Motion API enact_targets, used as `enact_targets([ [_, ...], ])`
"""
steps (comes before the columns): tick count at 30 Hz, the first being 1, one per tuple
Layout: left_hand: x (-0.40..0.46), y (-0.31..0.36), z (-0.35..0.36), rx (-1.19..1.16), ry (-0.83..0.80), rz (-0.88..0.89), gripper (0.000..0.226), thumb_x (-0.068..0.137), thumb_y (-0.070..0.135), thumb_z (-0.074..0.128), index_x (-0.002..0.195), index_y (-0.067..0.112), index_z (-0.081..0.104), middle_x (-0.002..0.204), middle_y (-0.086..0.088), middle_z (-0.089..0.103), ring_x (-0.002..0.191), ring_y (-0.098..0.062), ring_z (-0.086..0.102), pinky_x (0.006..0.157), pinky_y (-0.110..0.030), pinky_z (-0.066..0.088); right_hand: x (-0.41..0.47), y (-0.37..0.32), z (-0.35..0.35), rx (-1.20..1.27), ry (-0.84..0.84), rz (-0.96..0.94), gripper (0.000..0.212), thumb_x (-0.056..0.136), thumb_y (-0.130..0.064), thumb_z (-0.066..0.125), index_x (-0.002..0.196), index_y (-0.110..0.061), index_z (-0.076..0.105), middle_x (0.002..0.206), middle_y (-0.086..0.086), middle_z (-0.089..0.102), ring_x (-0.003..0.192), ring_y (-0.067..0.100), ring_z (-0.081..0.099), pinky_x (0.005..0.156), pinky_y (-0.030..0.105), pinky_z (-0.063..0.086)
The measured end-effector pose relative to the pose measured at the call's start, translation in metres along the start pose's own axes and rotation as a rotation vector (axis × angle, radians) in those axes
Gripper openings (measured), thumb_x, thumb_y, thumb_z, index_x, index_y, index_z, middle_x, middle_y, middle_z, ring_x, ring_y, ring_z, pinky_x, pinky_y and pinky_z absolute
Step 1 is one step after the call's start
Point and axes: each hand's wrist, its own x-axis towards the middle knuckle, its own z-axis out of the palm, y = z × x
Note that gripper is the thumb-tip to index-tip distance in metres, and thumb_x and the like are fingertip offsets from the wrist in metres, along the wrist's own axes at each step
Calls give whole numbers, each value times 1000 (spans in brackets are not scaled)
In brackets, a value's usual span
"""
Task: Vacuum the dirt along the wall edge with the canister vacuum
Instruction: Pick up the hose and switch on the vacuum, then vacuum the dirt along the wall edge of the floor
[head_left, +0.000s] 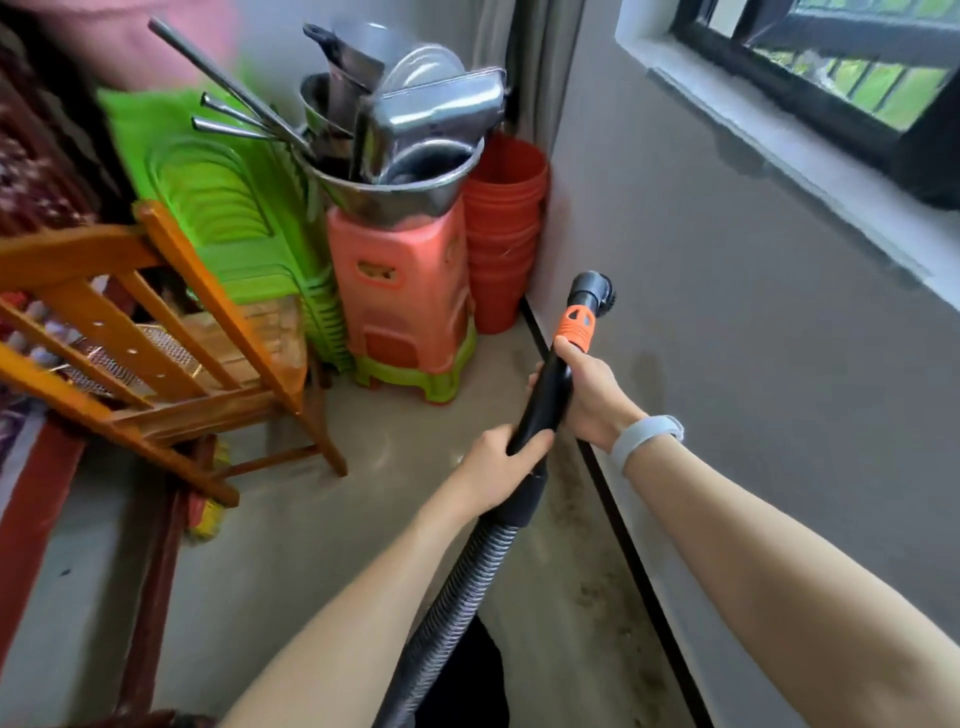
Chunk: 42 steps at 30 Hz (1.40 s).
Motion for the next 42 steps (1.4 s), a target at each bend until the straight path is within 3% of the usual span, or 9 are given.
enact_targets([
  [5,118,20,-59,27,-21,22,18,92,42,55,82,27,52,77,11,59,72,-2,56,53,-6,38,115,-51,63,-70,25,-51,28,90,-34,60,86,-9,49,57,4,58,50,19,57,55,31,51],
  [8,185,34,-86,170,-46,57,18,93,46,51,84,30,49,82,7,60,79,-12,59,61,-19,41,176,-82,83,-44,57,-69,32,88,-38,63,85,-9,50,62,5,56,52,20,56,58,34,51],
  [17,364,10,-95,359,-144,5,34,92,50,48,97,17,53,91,-2,61,81,-18,58,61,-25,41,341,-115,66,38,77,2,29,91,-36,59,93,-9,49,72,8,56,51,19,60,56,32,54],
  [19,395,-21,-88,399,-162,-45,36,92,50,48,96,14,53,92,-4,61,83,-20,59,67,-30,41,382,-96,52,43,86,58,29,91,-36,60,94,-9,49,70,7,56,51,18,60,57,32,55],
  [24,467,-128,-60,498,-244,-71,20,95,41,50,90,22,45,74,8,51,71,-14,53,49,-17,34,495,-22,2,30,76,191,32,88,-48,58,94,-17,53,73,7,56,60,17,60,52,23,55],
  [27,500,-190,-53,538,-260,-106,24,96,37,51,101,14,47,79,6,48,76,-16,50,55,-21,30,552,27,-20,115,123,247,20,92,-33,58,87,-15,51,62,4,56,49,14,60,50,23,53],
  [32,558,-312,-35,638,-295,-196,39,94,43,51,110,8,48,97,-9,60,89,-27,59,76,-37,48,658,128,-43,21,187,294,20,92,-22,55,78,-9,49,53,1,50,46,14,54,51,26,51],
  [38,617,-456,-17,710,-294,-219,45,93,47,49,116,9,45,104,-12,61,91,-28,59,73,-35,46,774,250,-68,5,165,307,16,89,-14,54,76,-11,45,57,5,45,50,21,48,57,32,47],
  [42,653,-520,-17,777,-282,-184,52,94,48,45,127,8,39,107,-12,60,91,-28,60,71,-34,46,826,297,-80,46,129,320,10,90,-14,56,85,-12,47,60,6,47,52,20,50,55,31,49],
])
